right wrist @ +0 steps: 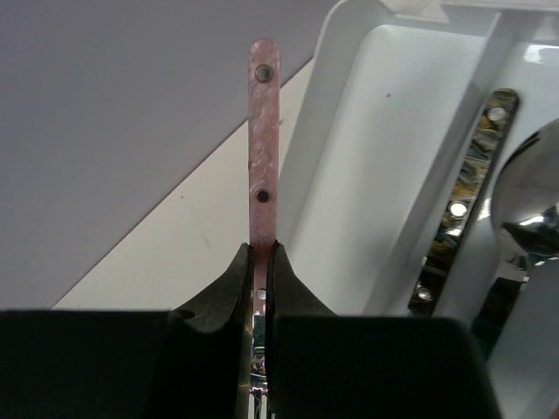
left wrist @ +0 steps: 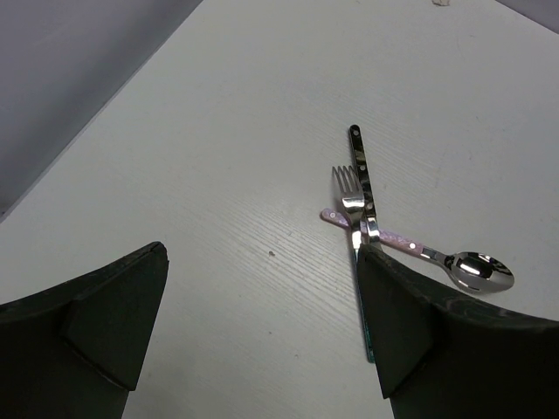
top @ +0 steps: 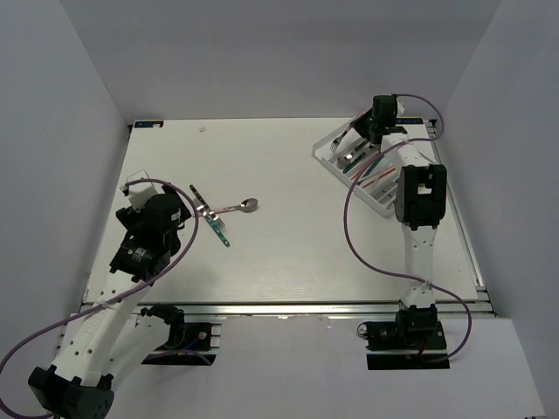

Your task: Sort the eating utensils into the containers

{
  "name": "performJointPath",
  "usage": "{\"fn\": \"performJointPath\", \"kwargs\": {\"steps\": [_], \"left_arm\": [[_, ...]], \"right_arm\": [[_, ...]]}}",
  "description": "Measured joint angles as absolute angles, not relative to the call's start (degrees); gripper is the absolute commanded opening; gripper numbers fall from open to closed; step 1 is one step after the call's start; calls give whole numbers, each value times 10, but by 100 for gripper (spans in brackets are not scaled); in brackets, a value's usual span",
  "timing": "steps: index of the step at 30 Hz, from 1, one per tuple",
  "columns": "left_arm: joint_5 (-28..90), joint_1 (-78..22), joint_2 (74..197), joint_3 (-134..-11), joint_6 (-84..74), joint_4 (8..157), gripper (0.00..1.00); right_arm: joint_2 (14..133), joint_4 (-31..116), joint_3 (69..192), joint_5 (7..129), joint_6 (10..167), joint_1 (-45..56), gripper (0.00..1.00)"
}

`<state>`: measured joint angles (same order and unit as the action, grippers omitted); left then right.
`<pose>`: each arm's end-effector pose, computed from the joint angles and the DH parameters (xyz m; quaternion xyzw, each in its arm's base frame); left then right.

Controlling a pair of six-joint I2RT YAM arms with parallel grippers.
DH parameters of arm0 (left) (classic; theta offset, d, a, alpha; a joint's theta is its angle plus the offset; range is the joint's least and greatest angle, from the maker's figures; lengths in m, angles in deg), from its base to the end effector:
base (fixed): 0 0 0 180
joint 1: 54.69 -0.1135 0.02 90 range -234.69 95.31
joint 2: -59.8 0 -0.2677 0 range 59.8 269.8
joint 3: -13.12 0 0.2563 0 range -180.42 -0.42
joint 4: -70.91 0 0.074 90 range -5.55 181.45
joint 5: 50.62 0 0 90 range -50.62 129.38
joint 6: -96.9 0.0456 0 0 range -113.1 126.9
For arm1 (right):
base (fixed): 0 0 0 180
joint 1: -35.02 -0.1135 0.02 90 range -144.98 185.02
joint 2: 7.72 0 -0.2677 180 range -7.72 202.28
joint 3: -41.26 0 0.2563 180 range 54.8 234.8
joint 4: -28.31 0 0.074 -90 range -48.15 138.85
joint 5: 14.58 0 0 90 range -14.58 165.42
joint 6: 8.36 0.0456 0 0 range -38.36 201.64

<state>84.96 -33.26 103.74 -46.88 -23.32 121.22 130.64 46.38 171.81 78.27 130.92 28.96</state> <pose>0.1618 -0.0285 0.3106 -0.2430 0.7987 0.1204 0.5372 0.5785 0.0591 0.2044 0.3243 0.7828 0.2278 0.4797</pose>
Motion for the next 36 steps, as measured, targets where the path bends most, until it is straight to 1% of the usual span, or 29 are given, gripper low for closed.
{"fn": "performJointPath", "kwargs": {"steps": [10,17,20,22,23,28,31,32,34,35,36], "left_arm": [[832,-335,1052,-469,-226,1205,98],[821,-335,1048,-469,-222,1200,98],[818,-335,1047,-469,-220,1200,98],[816,-335,1047,-469,-220,1200,98],[815,-335,1046,-469,-220,1199,98],[812,-335,1042,-469,-220,1199,98],[810,-335,1042,-469,-220,1199,98],[809,-335,1042,-469,-220,1199,98],[809,-335,1042,-469,-220,1199,98],[809,-335,1042,-469,-220,1199,98],[809,-335,1042,-469,-220,1199,98]], "right_arm": [[1320,423,1752,769,1328,278,0],[1325,402,1739,767,1335,279,0],[1329,400,1739,768,1335,278,8],[1330,400,1739,769,1337,277,11],[1330,398,1734,770,1337,277,15],[1329,384,1688,784,1338,276,18],[1329,395,1672,790,1339,276,30],[1329,396,1671,791,1339,276,43],[1327,394,1671,791,1338,276,59],[1325,394,1671,791,1337,276,75],[1323,394,1671,791,1335,276,82]]}}
